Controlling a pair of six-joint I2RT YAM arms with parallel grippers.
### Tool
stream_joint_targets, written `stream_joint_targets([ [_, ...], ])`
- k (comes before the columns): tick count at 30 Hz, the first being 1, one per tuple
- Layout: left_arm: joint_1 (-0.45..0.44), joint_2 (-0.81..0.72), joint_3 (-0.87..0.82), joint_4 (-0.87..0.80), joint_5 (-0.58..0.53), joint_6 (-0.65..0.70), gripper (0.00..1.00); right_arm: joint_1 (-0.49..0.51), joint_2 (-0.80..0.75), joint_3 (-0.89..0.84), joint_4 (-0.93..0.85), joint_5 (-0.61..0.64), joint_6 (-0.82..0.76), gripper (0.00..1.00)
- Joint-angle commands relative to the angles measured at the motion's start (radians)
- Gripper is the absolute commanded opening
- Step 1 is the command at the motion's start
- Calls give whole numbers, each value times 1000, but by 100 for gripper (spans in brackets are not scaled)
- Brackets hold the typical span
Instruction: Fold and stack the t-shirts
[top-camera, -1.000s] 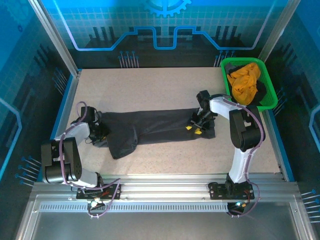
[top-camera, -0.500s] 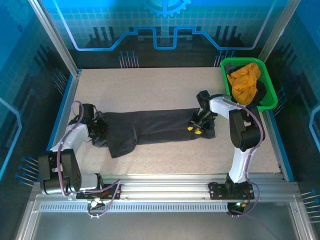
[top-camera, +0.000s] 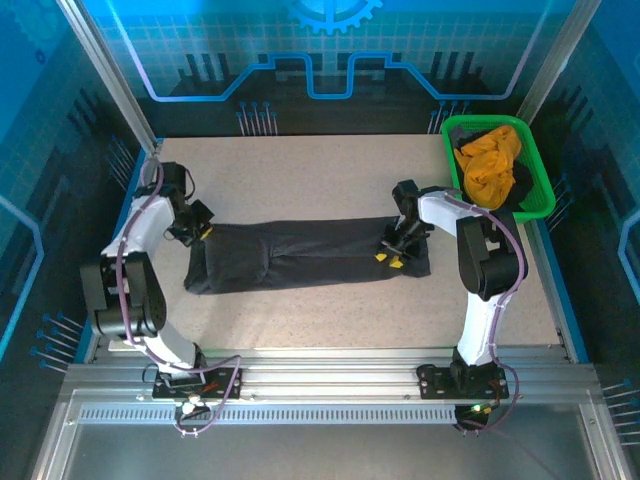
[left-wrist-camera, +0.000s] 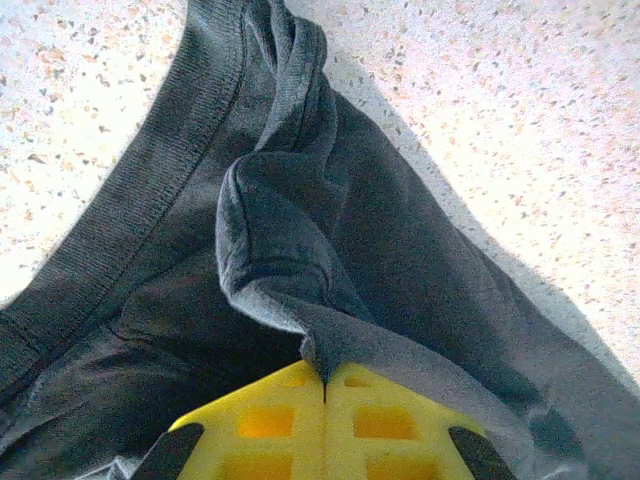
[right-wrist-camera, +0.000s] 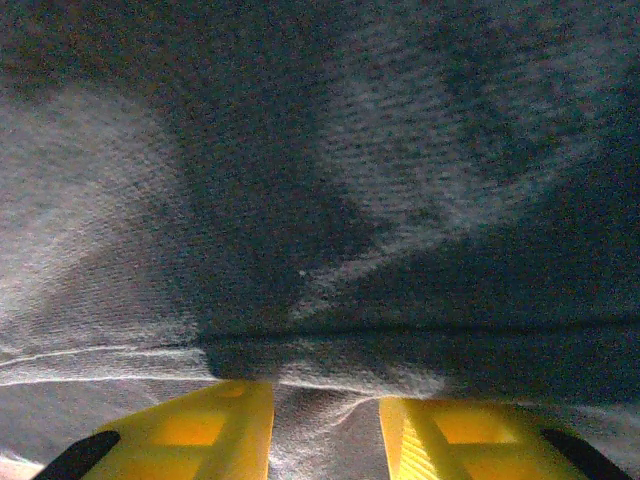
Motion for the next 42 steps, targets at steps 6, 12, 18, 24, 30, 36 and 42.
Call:
stream_joint_targets([
  [6, 0, 183, 182, -124, -53, 114, 0, -5, 29, -6, 2, 41, -15, 35],
  [12, 1, 312, 230, -96, -96, 152, 0, -4, 19, -22, 3, 45, -11, 34],
  [18, 0, 396, 237, -26, -122, 181, 0, 3, -20, -28, 9, 60, -18, 35],
  [24, -7, 380, 233, -17, -155, 196, 20, 2, -127, -11, 22, 127, -38, 35],
  [30, -56, 117, 122, 12, -209, 57, 41, -10, -149, 69, 37, 162, -94, 37],
  [36, -128, -12, -78, 98, -31, -228, 27, -41, 6, 230, -45, 196, -148, 36],
  [42, -191, 78, -81, 122, 8, -362, 23, -52, 199, 423, -221, 301, -220, 35],
])
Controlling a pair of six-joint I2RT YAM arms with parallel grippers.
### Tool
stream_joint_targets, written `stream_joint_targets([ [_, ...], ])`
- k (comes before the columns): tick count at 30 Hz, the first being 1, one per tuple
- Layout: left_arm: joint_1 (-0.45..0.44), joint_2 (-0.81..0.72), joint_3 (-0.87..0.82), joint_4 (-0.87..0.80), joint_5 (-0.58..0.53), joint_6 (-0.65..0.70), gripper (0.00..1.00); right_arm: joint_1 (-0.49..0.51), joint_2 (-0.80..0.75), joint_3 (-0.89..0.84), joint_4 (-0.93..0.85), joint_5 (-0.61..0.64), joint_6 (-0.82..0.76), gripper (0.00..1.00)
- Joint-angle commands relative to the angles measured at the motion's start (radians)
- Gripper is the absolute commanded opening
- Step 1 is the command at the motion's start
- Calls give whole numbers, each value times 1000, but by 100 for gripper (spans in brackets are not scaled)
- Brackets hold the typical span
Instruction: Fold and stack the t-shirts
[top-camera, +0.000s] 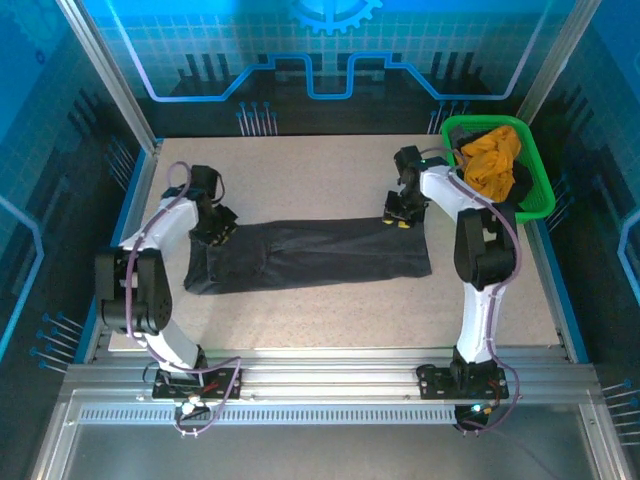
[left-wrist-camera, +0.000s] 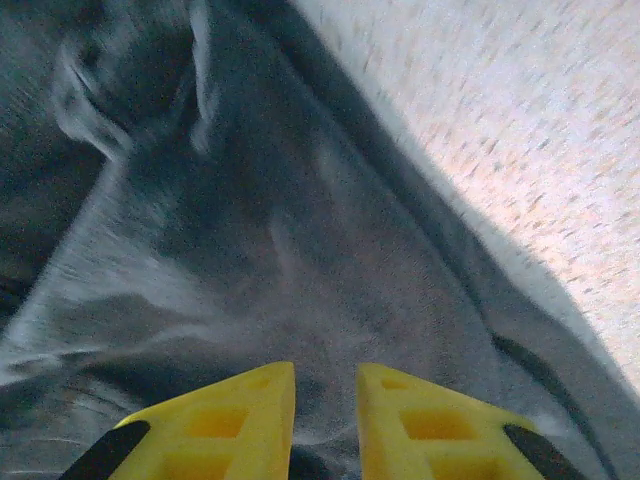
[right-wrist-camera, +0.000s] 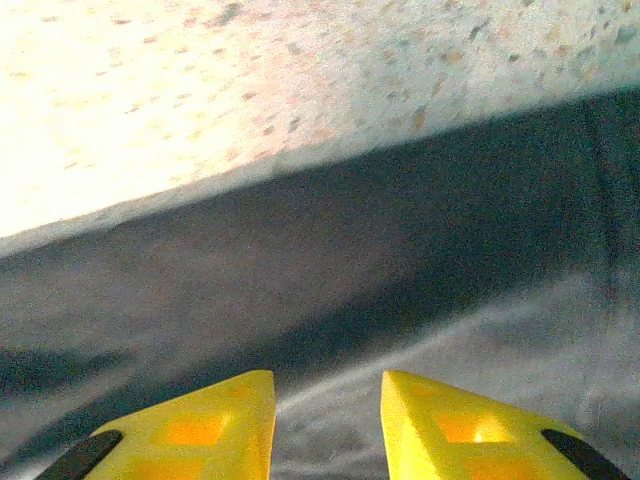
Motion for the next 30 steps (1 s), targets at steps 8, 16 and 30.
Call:
stream_joint_targets([
  [8, -11, 389, 237, -39, 58, -93, 28, -1, 178, 95, -296, 147, -40, 35],
  [16, -63, 747, 799, -59, 132, -5, 32, 77, -49, -261, -142, -5, 148, 35],
  [30, -232, 1186, 1320, 554, 388, -310, 40, 459, -129, -468, 259, -302, 746, 34],
])
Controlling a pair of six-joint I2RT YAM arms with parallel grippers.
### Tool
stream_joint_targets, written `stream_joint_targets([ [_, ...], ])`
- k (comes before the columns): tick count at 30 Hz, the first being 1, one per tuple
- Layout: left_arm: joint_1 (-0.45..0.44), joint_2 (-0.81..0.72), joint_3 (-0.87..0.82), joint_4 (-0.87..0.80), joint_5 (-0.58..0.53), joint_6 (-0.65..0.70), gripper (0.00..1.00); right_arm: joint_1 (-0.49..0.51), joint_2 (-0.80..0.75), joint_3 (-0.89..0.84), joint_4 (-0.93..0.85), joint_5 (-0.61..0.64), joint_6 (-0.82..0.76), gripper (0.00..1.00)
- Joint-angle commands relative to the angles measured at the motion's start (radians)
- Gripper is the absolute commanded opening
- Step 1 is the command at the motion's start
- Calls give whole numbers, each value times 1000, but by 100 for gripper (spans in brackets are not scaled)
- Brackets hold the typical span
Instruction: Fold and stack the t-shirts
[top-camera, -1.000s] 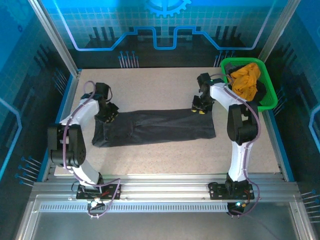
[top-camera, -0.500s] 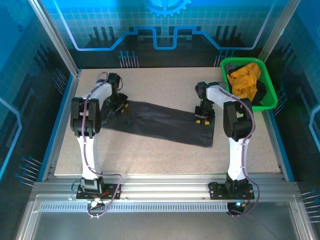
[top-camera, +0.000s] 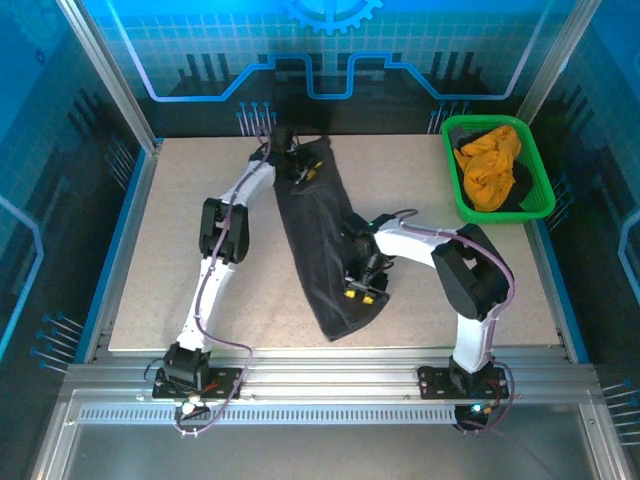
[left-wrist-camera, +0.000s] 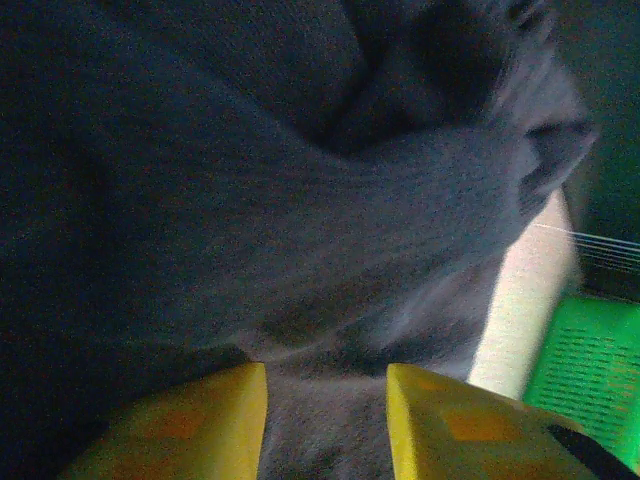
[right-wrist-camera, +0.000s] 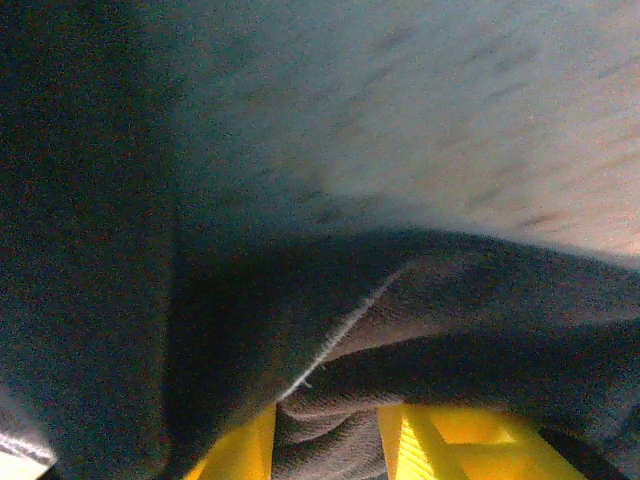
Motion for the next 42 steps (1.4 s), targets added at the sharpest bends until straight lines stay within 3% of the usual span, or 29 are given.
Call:
stream_joint_targets([
  [1, -20, 116, 66, 246, 68, -160, 40, 25, 76, 14, 200, -116, 189, 34],
  [5, -24, 179, 222, 264, 69, -230, 43, 19, 82, 83, 178, -136, 220, 35],
  [10, -15, -43, 99, 240, 42, -147, 52, -19, -40, 84, 118, -94, 206, 43],
  [14, -22, -352, -170, 94, -37, -3, 50, -72, -168, 21, 48, -13, 55, 47],
  [21, -25, -863, -922, -57, -59, 98, 46, -124, -262, -96, -18, 63, -382, 51],
  [27, -27, -1152, -1388, -208, 50, 200, 43, -80, -214, -151, 51, -11, -484, 52],
  [32, -37, -1300, -1595, -280, 111, 238, 43, -36, -119, -123, 83, -23, -472, 52],
  [38, -89, -1352, -1692, -313, 165, 237, 42, -1, -78, -128, 65, -40, -396, 39],
  [42, -155, -1358, -1735, -305, 191, 209, 43, 16, -140, -177, 58, -33, -295, 14],
])
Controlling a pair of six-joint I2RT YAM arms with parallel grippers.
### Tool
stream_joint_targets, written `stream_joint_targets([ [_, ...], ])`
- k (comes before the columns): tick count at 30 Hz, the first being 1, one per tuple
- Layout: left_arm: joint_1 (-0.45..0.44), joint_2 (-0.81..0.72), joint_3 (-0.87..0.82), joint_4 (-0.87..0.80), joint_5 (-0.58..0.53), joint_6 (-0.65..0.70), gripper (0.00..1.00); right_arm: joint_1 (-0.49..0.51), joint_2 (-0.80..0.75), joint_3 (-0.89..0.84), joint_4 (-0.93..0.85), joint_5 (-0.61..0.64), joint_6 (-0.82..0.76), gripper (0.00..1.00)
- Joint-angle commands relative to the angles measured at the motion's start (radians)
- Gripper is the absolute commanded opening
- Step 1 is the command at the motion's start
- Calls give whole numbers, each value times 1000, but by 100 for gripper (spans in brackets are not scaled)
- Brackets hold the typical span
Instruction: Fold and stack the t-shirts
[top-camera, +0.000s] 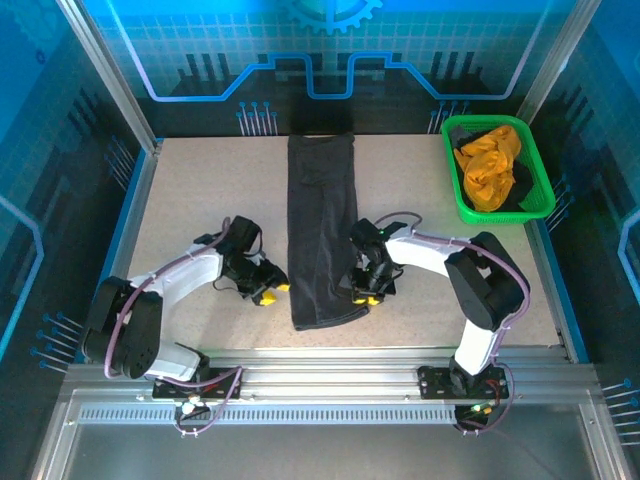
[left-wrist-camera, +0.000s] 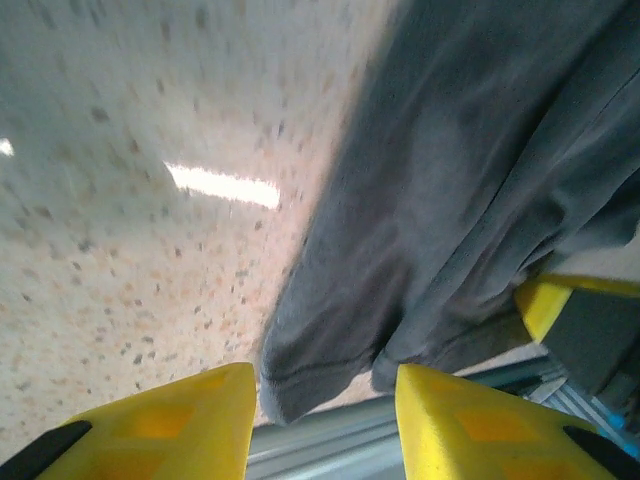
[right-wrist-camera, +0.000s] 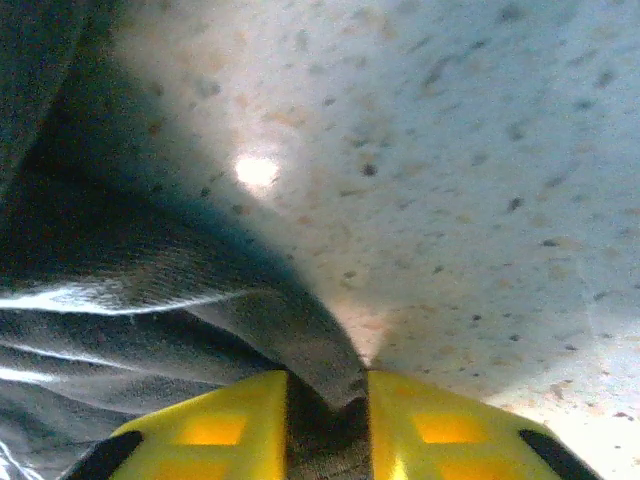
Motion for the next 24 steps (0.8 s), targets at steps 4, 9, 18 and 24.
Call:
stream_joint_targets([
  [4, -101, -6, -83, -4, 83, -57, 44, 44, -83, -94, 17, -75, 197, 7],
  [9, -152, 3, -148, 21, 74, -103, 45, 83, -101, -113, -5, -61, 268, 0],
  [18, -174, 49, -166, 173, 45, -187, 46, 110, -114, -113, -31, -42, 289, 0],
  [24, -197, 50, -142, 180, 16, -219, 42, 110, -119, -110, -36, -39, 283, 0],
])
